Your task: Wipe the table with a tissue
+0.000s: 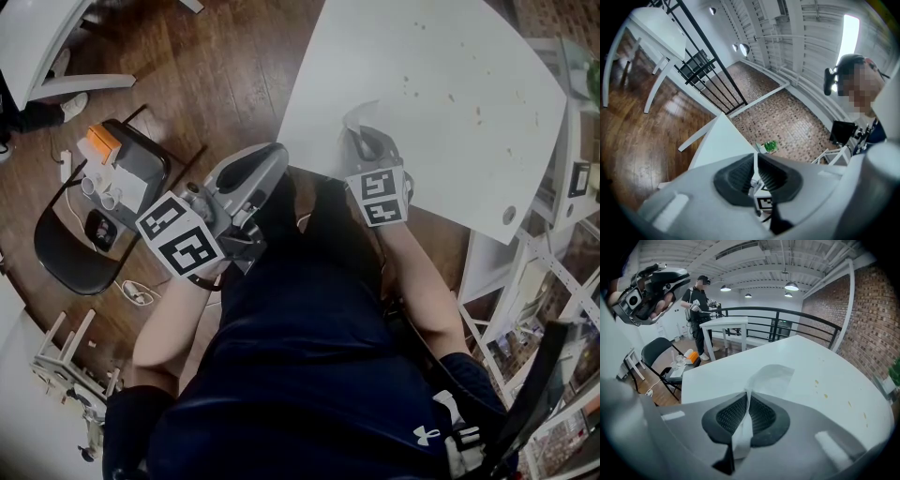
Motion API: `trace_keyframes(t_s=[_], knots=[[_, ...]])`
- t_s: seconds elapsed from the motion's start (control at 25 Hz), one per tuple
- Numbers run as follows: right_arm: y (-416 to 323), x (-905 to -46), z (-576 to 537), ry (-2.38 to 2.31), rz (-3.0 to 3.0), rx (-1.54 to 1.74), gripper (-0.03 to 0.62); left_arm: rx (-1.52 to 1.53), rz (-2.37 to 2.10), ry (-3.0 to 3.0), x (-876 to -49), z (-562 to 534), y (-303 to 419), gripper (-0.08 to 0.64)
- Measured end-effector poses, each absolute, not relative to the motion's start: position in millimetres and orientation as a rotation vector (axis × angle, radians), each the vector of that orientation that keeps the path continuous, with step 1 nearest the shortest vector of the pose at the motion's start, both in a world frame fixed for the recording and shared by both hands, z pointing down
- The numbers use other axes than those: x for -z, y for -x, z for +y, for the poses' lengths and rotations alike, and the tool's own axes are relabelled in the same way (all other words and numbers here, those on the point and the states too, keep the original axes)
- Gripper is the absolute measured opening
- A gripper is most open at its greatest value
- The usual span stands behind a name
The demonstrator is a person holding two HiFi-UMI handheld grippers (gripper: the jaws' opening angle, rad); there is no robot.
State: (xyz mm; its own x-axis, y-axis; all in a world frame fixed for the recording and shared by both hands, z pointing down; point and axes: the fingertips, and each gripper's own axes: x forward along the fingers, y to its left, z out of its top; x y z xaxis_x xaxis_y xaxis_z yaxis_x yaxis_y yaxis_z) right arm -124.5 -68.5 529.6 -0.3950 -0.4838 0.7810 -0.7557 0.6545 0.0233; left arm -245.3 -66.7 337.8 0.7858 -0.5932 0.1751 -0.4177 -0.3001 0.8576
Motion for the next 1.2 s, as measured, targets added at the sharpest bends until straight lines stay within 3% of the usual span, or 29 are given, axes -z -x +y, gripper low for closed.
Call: trace_keyframes(t_s=[1.2], knots=[[60, -530, -62, -1.053, -2.03, -0.526, 0.02, 0.16, -0.716, -1.977, -328, -64, 191, 0.021]])
